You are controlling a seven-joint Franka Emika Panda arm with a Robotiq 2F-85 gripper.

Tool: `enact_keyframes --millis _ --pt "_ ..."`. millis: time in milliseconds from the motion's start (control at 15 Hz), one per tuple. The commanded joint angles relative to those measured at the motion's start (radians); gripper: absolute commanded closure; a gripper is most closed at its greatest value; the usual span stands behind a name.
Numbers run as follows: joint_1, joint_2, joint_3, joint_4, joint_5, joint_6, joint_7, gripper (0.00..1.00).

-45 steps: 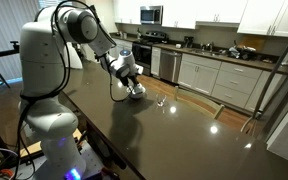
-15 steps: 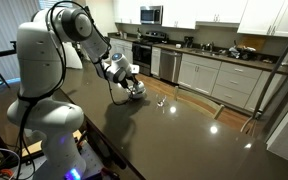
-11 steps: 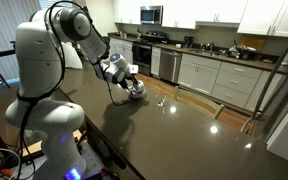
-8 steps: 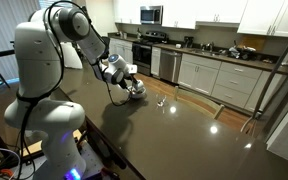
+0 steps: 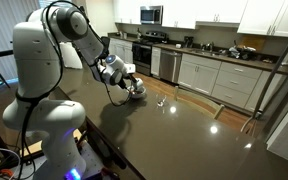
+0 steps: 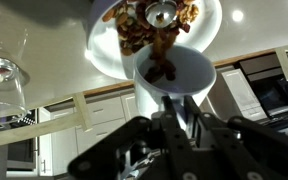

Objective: Slide the white mug to the right, pour the contents in the white mug into the bowl

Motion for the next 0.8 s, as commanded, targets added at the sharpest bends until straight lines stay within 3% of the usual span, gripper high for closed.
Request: enact_keyframes --millis 0,467,600,667,733 --pt "0.072 -0.017 -0.075 0.019 0.031 0.006 -0.052 0.93" --pt "0.185 -0.004 -0.207 0.056 0.026 0.004 -0.047 0.93" --pt "0.179 -0.005 -0.201 0.033 0.013 0.01 -0.025 0.93" --pt "0.168 0.0 -0.191 0.043 0.004 0.002 -0.013 0.85" --pt "0.169 0.001 -0.191 0.039 0.004 0.002 -0.013 0.85"
